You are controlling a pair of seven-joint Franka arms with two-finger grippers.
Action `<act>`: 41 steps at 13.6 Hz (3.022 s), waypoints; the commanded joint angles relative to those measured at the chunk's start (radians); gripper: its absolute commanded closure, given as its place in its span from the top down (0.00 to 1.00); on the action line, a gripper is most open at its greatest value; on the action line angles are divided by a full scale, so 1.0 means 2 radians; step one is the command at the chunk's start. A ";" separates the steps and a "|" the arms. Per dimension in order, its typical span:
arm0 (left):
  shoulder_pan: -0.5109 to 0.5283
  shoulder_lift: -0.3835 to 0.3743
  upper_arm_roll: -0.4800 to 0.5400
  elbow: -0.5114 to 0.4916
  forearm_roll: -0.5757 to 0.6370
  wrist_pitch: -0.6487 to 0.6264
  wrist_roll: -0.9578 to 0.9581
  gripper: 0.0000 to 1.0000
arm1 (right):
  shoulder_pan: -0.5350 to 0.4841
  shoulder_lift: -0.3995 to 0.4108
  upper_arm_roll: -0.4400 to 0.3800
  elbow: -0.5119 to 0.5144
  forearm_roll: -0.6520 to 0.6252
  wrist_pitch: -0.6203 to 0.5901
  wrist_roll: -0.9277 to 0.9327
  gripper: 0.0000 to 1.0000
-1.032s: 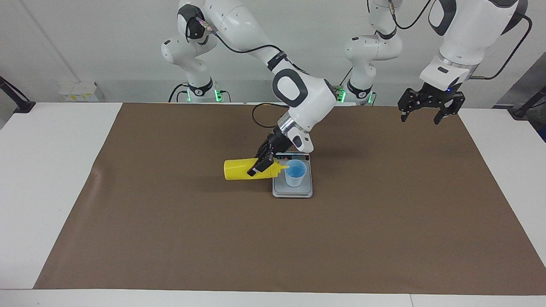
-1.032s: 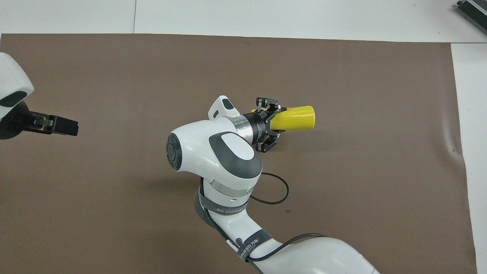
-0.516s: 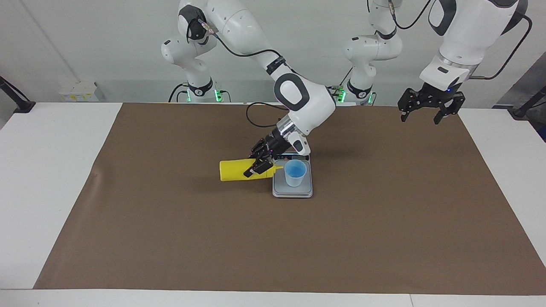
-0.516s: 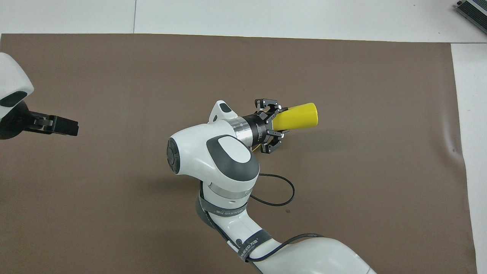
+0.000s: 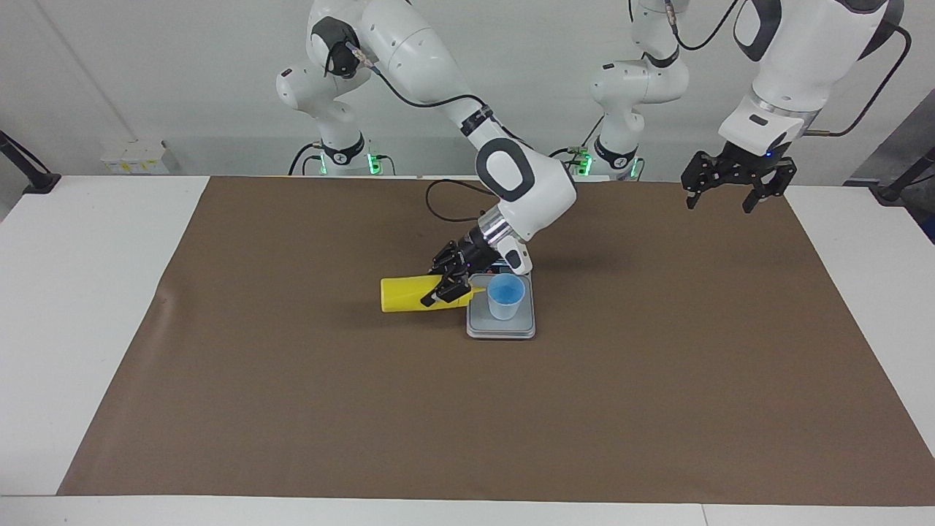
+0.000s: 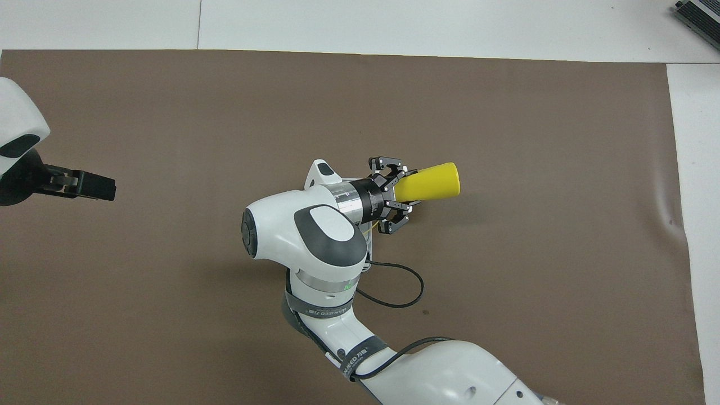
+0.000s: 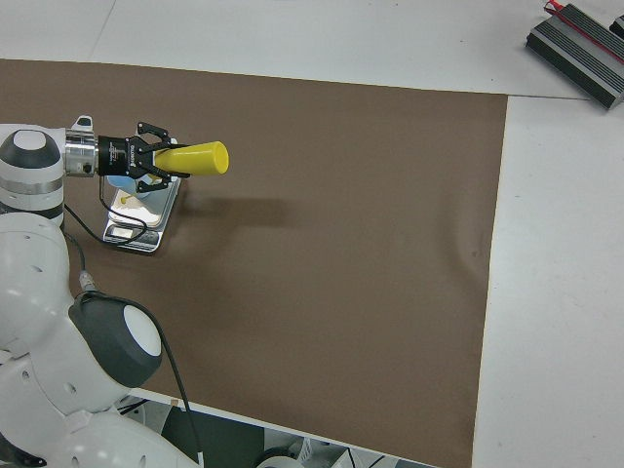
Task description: Pour seasoning into cup on scale with both arms
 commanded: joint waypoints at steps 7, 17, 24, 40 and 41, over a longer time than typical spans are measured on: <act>0.009 -0.006 -0.003 -0.004 -0.009 -0.007 0.009 1.00 | -0.008 -0.015 0.005 0.023 -0.008 -0.024 -0.041 0.00; 0.009 -0.006 -0.003 -0.004 -0.009 -0.008 0.009 1.00 | -0.009 -0.014 0.006 0.022 -0.003 -0.015 -0.028 0.00; 0.009 -0.006 -0.003 -0.004 -0.009 -0.008 0.009 1.00 | -0.022 -0.032 0.006 0.013 0.042 -0.003 0.020 0.00; 0.009 -0.006 -0.003 -0.004 -0.009 -0.008 0.009 1.00 | -0.322 -0.225 0.006 -0.294 0.485 0.351 -0.191 0.00; 0.009 -0.006 -0.003 -0.004 -0.009 -0.009 0.009 1.00 | -0.326 -0.229 0.006 -0.310 0.527 0.366 -0.213 0.00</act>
